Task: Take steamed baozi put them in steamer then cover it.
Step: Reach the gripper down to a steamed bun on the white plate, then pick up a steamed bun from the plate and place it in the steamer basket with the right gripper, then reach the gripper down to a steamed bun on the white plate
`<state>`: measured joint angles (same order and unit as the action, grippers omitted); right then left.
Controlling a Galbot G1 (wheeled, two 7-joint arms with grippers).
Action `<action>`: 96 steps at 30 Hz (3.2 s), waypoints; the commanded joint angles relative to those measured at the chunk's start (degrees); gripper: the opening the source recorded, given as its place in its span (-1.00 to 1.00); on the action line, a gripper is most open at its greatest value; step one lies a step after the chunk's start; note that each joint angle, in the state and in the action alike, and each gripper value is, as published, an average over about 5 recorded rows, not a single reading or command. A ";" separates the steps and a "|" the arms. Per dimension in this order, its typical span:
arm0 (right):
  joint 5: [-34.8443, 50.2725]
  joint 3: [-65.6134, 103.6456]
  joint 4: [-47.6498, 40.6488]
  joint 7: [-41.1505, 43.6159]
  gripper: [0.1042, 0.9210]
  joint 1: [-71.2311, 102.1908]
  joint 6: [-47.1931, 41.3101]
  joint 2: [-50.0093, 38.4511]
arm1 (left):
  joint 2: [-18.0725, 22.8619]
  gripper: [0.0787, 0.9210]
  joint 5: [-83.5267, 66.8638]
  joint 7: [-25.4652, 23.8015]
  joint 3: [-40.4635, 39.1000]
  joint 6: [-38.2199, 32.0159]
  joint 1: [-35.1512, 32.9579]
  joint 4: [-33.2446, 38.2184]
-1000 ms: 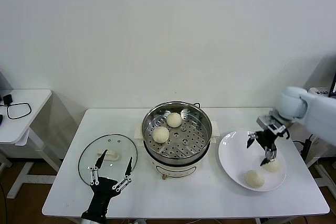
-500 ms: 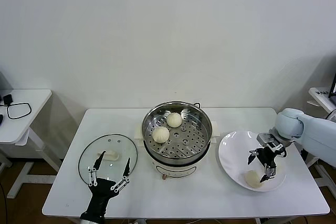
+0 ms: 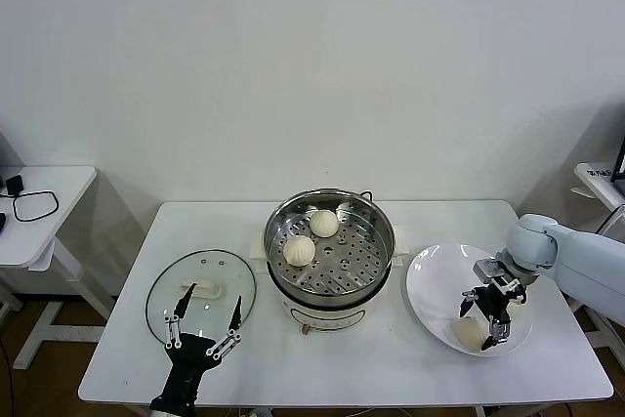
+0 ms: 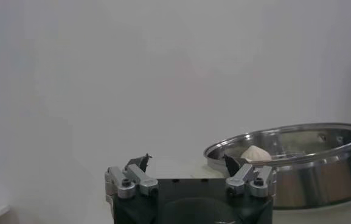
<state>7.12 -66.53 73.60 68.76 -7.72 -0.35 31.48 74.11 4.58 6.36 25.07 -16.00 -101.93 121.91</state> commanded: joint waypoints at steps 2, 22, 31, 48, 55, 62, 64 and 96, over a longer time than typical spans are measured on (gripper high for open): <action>-0.14 0.48 0.11 -0.78 0.45 0.42 -0.04 -0.06 | -0.01 0.77 0.12 0.01 -0.03 -0.09 -0.02 -0.04; 1.09 -3.41 4.37 4.14 0.22 -34.46 20.63 10.35 | -0.68 0.77 0.44 -0.02 -0.12 0.16 -0.11 1.18; 2.19 -5.51 9.68 1.86 0.21 -39.98 27.29 24.25 | -0.81 0.77 0.38 0.04 -0.19 -0.07 -0.01 0.98; -19.27 -5.63 16.83 -3.23 0.18 -25.12 44.98 27.41 | -1.01 0.77 0.13 0.13 -0.25 -0.31 0.16 1.02; -24.11 -4.49 16.14 -3.85 0.19 -21.33 46.81 27.75 | -0.97 0.77 0.13 0.22 -0.10 -0.86 -0.14 0.84; -25.96 -4.27 14.77 -4.00 0.20 -19.03 46.91 28.14 | -0.82 0.77 0.13 0.27 -0.02 -0.95 -0.18 0.90; -26.28 -4.24 14.34 -4.10 0.20 -18.63 46.84 28.27 | -0.79 0.77 0.13 0.28 0.00 -0.99 -0.15 0.84; -0.15 6.71 6.36 7.41 0.76 -27.77 16.20 12.61 | -0.82 0.77 0.40 0.13 -0.03 -0.93 0.28 0.50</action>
<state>-7.64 -63.50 84.74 70.19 -31.69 32.88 52.33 73.32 4.88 6.53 25.12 -17.01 -101.60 122.24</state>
